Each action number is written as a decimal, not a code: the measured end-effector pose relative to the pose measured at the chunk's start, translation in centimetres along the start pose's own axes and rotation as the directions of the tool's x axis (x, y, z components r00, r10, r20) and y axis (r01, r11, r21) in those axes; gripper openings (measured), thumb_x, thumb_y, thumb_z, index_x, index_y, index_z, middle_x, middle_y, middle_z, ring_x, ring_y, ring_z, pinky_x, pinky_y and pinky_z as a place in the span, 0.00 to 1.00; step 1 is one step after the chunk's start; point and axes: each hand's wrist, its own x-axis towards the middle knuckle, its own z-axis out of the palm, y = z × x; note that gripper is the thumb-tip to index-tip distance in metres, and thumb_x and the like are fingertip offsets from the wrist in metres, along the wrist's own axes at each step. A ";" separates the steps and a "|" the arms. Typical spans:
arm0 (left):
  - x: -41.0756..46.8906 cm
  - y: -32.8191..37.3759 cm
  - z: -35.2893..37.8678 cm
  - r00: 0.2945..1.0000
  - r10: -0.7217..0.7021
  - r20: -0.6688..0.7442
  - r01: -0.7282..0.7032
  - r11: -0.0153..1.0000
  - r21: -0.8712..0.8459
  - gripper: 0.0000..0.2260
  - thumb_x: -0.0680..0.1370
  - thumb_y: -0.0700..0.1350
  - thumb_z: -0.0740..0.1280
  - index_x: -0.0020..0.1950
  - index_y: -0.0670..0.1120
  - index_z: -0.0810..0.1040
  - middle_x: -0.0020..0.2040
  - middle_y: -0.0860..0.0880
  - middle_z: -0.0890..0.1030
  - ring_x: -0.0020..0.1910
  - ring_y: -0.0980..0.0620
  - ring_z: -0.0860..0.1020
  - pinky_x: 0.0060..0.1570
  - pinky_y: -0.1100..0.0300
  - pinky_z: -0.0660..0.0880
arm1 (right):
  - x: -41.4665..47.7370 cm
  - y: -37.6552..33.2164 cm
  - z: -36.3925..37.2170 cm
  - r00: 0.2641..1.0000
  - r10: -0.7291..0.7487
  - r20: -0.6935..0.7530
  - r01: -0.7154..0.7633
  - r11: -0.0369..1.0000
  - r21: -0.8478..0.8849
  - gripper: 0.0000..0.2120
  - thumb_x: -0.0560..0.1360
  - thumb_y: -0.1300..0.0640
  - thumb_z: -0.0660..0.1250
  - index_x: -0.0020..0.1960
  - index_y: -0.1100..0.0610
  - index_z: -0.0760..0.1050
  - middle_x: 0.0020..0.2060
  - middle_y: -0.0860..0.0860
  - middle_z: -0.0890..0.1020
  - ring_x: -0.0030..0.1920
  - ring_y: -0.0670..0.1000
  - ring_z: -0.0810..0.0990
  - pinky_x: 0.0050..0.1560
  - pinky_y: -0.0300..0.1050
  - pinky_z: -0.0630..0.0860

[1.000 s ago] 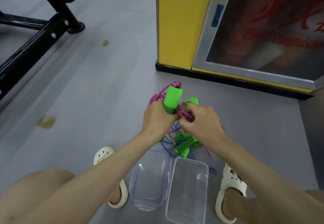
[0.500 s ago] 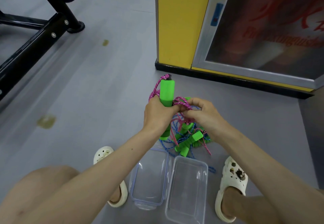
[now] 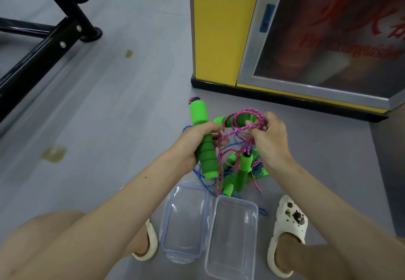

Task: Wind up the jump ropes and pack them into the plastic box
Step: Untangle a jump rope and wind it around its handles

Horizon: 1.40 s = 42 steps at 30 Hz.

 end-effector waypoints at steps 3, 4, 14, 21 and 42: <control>0.5 -0.1 -0.3 0.991 -0.021 -0.135 0.014 0.998 -0.054 0.06 0.76 0.41 0.69 0.42 0.41 0.75 0.31 0.47 0.76 0.23 0.54 0.76 0.23 0.66 0.73 | -0.5 -0.1 0.1 0.992 -0.071 0.105 0.070 0.997 0.014 0.15 0.74 0.76 0.60 0.38 0.58 0.68 0.36 0.52 0.75 0.35 0.42 0.82 0.41 0.40 0.81; 0.7 -0.1 -0.3 0.986 -0.023 -0.168 0.014 0.999 -0.052 0.06 0.75 0.42 0.69 0.43 0.42 0.75 0.32 0.47 0.75 0.23 0.54 0.76 0.23 0.66 0.73 | -0.6 0.0 0.3 0.987 -0.097 0.129 0.098 0.995 -0.005 0.16 0.74 0.77 0.59 0.37 0.57 0.68 0.35 0.51 0.75 0.35 0.42 0.81 0.39 0.39 0.80; 0.2 0.6 -1.1 0.966 -0.085 -0.246 0.002 0.948 -0.319 0.09 0.77 0.44 0.67 0.38 0.45 0.73 0.28 0.49 0.76 0.18 0.56 0.73 0.22 0.67 0.73 | -0.7 -1.1 -0.2 0.795 -0.113 0.596 0.111 0.993 0.040 0.21 0.74 0.79 0.56 0.34 0.56 0.71 0.59 0.57 0.80 0.60 0.50 0.78 0.53 0.47 0.80; 0.6 1.0 -1.8 0.930 0.029 -0.366 -0.113 0.971 -0.211 0.04 0.74 0.41 0.69 0.41 0.45 0.76 0.32 0.49 0.76 0.26 0.55 0.74 0.30 0.64 0.74 | -0.1 0.2 -0.6 0.869 0.030 0.493 0.410 0.514 -0.753 0.14 0.70 0.71 0.60 0.33 0.55 0.74 0.33 0.52 0.76 0.41 0.58 0.77 0.31 0.44 0.65; 0.5 0.9 -1.2 0.965 0.135 -0.224 -0.141 0.990 -0.011 0.03 0.73 0.42 0.70 0.42 0.44 0.78 0.32 0.50 0.77 0.27 0.54 0.74 0.39 0.59 0.76 | 0.3 -0.5 -0.9 0.755 0.174 0.633 -0.073 0.980 -0.183 0.08 0.72 0.69 0.69 0.46 0.57 0.80 0.40 0.51 0.84 0.39 0.42 0.81 0.43 0.30 0.75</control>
